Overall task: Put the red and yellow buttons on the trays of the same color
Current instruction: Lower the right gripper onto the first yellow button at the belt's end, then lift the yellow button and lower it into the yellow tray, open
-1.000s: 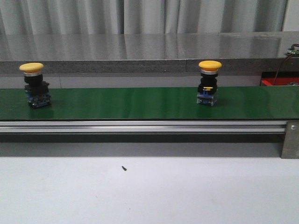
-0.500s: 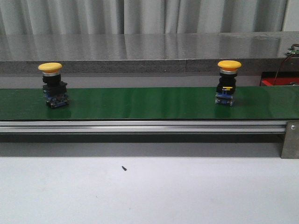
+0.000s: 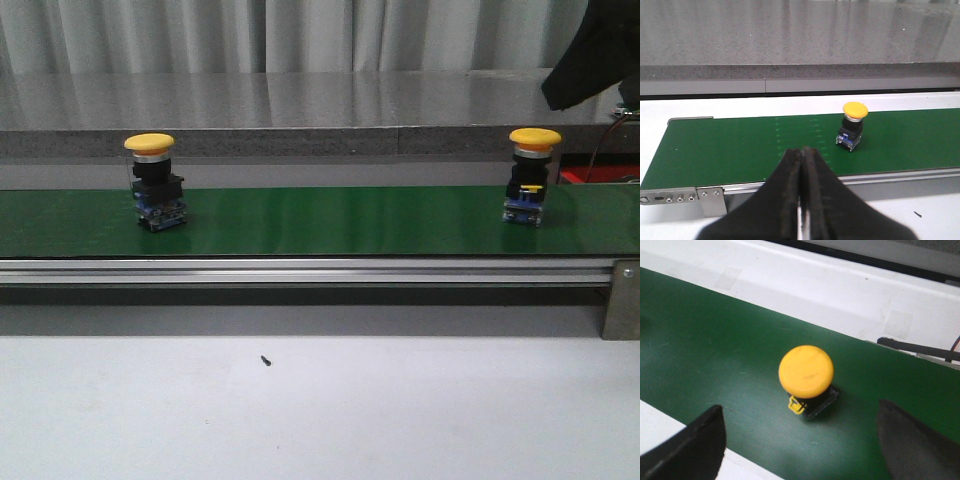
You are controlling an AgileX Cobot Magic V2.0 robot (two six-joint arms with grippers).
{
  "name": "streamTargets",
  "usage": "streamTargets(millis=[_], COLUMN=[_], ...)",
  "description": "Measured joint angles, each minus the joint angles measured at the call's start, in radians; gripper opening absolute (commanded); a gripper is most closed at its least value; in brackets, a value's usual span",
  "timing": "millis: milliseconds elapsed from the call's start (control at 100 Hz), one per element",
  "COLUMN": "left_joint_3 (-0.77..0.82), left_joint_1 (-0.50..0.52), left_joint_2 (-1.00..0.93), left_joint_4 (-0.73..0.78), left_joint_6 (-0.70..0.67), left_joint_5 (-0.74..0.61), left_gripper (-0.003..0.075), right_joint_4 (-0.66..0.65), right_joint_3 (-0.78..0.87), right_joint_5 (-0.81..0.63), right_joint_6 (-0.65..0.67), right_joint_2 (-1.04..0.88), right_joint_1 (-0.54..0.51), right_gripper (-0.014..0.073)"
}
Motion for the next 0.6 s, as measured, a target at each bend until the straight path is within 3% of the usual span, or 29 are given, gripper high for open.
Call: streamTargets(millis=[320,390,540,600], left_joint_3=[0.0,0.0,0.0,0.0], left_joint_1=[0.0,0.0,0.0,0.0], left_joint_2=[0.0,0.0,0.0,0.0], left_joint_4=[-0.001,-0.001,-0.001,-0.001], left_joint_6=[0.0,0.0,0.0,0.0], left_joint_5=[0.0,0.0,0.0,0.0], left_gripper=[-0.002,-0.002,-0.0019,-0.0019], right_joint_4=[-0.006,-0.007,-0.007,-0.008], right_joint_3=[-0.04,-0.042,-0.042,-0.042], right_joint_5=[-0.084,-0.109,-0.128,-0.13], right_joint_6=[0.0,0.0,0.0,0.0], right_joint_2=[0.132,0.158,0.198,0.205], right_joint_1=[0.0,0.0,0.0,0.0], right_gripper=[0.0601,0.0538,0.0265,0.0211])
